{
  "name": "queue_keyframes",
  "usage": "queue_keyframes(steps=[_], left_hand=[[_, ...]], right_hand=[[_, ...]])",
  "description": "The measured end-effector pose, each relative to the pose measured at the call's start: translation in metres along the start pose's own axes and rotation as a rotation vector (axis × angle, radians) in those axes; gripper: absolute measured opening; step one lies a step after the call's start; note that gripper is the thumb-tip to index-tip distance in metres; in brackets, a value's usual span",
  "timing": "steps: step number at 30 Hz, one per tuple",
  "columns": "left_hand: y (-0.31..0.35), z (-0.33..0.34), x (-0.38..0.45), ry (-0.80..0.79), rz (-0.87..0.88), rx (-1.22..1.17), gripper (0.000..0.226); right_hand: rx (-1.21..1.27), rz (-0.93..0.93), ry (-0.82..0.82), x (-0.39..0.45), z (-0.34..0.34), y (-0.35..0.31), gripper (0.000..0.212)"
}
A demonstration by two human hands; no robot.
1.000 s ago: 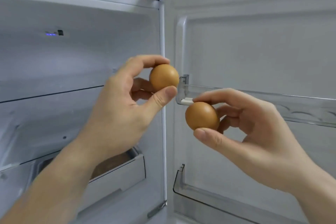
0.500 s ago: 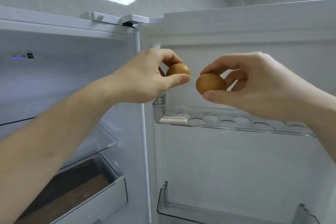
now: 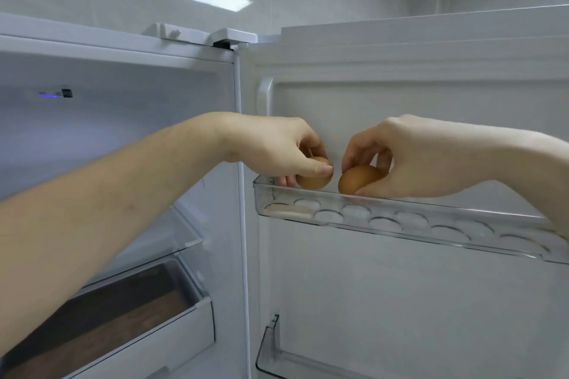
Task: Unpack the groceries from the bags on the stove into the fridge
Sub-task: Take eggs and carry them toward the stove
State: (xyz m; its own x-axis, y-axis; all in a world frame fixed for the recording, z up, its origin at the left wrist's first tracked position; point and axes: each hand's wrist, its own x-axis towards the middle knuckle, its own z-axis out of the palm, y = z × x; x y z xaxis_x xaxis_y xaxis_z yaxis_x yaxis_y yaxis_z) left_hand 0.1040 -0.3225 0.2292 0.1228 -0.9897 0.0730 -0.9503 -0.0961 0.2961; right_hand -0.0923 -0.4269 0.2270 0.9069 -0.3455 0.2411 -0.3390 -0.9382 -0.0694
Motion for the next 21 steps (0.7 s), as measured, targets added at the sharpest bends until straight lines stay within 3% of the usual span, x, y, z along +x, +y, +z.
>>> queue_keyframes(steps=[7,15,21], left_hand=[[-0.001,0.006,0.008,-0.085,-0.060,-0.037,0.030],[0.000,0.012,0.006,-0.134,-0.103,-0.094,0.027],[0.008,0.009,0.000,-0.116,-0.158,-0.110,0.025]], right_hand=[[-0.102,-0.048,-0.193,0.010,-0.003,0.004,0.024],[-0.139,-0.111,-0.228,0.020,0.001,0.004,0.021],[-0.124,-0.090,-0.168,0.019,0.004,0.010,0.046]])
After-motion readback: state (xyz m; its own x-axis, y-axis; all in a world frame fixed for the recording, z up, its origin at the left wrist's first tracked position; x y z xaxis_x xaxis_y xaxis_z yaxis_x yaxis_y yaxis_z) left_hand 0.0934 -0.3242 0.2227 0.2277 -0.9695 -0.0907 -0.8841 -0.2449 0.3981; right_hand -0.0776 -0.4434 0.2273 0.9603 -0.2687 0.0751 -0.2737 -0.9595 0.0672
